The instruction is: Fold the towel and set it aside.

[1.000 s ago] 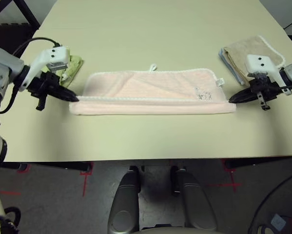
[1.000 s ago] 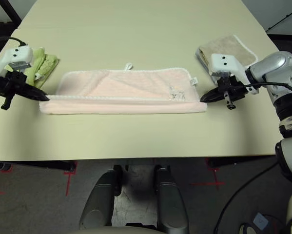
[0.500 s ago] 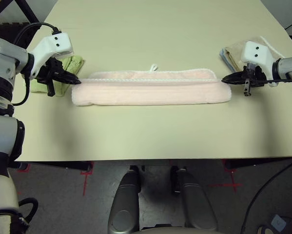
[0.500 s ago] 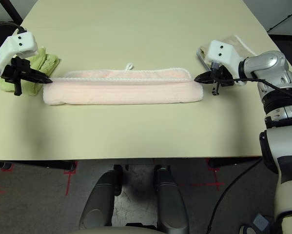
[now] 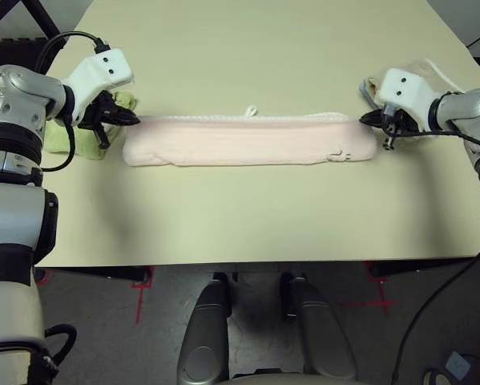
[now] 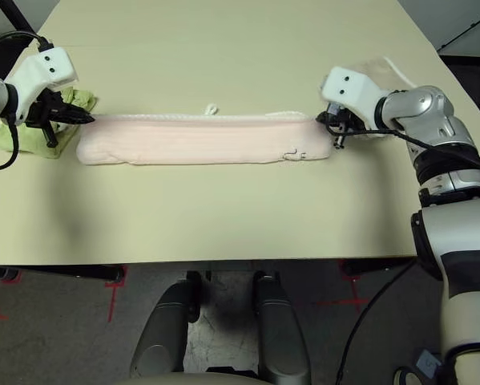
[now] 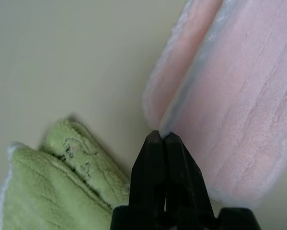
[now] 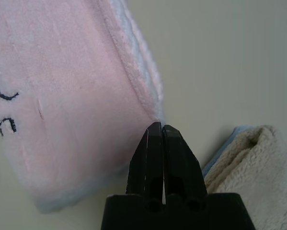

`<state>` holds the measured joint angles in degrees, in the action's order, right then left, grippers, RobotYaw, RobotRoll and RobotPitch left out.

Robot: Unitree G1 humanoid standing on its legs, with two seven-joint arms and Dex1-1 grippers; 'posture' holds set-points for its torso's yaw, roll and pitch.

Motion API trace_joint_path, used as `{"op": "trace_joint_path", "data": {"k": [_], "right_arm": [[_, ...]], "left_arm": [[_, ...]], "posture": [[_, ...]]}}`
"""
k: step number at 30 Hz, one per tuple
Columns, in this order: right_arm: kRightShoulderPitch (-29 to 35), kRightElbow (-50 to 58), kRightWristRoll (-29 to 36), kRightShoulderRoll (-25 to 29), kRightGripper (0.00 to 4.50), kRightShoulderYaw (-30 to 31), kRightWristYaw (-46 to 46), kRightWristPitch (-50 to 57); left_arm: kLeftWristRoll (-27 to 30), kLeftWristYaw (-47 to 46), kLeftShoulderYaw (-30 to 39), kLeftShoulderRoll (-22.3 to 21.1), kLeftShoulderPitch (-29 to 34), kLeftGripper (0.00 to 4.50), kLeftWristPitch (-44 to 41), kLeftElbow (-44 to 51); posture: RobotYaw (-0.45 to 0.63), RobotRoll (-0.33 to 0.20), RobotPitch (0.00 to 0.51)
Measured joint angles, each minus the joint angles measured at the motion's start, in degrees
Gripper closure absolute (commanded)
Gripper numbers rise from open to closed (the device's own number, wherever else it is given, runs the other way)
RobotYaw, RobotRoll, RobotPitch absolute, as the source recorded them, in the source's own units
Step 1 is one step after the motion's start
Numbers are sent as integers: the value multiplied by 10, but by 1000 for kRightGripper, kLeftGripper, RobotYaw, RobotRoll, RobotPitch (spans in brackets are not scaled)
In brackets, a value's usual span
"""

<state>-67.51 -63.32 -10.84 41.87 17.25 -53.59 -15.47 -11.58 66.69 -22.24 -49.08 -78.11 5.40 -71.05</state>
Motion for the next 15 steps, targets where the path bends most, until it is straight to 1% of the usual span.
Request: {"op": "trace_joint_path", "data": {"k": [6, 15], "right_arm": [[-5, -10, -17, -9, 4500, 0, 15, -4], [-4, -16, -24, -9, 4500, 0, 17, -5]], "left_arm": [[-18, -16, 10, 8, 1, 4486, 6, -11], [-32, -30, 16, 17, 2, 4486, 21, -17]], "posture": [[26, 0, 254], [18, 0, 254]]}}
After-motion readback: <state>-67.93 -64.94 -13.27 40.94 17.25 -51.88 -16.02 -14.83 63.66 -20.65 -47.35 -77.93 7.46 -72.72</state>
